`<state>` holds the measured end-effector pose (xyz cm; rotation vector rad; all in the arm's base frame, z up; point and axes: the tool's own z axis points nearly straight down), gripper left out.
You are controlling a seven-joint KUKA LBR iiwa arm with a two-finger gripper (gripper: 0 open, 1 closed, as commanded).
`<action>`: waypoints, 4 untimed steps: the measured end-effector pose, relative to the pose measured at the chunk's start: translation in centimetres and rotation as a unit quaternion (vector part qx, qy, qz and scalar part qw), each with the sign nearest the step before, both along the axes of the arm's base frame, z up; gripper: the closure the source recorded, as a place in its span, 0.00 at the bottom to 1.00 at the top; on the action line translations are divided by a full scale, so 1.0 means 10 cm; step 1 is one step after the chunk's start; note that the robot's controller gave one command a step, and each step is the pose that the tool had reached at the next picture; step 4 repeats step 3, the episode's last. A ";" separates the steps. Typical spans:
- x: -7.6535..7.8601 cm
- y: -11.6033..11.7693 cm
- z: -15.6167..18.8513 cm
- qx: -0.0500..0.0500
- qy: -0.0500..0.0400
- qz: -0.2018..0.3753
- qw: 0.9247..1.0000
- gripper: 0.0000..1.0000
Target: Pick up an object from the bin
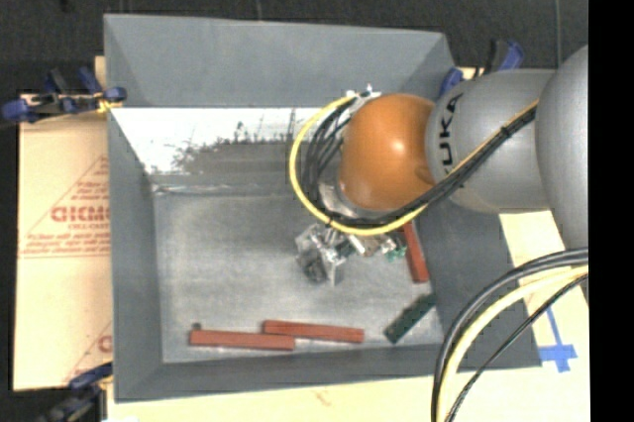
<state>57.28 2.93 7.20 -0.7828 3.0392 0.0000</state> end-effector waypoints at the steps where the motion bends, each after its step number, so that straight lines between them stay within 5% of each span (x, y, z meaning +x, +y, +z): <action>1: -0.03 -0.02 0.23 0.000 0.003 0.041 0.999 1.00; 2: -0.07 -0.07 0.81 0.000 0.002 0.143 0.990 1.00; 3: 0.06 -0.53 1.76 0.000 -0.001 0.122 0.993 1.00; 4: 0.06 -0.53 1.76 0.000 -0.001 0.122 0.993 1.00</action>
Offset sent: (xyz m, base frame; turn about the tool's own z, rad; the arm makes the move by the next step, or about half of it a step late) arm -0.0128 -0.0147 0.1411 -0.4688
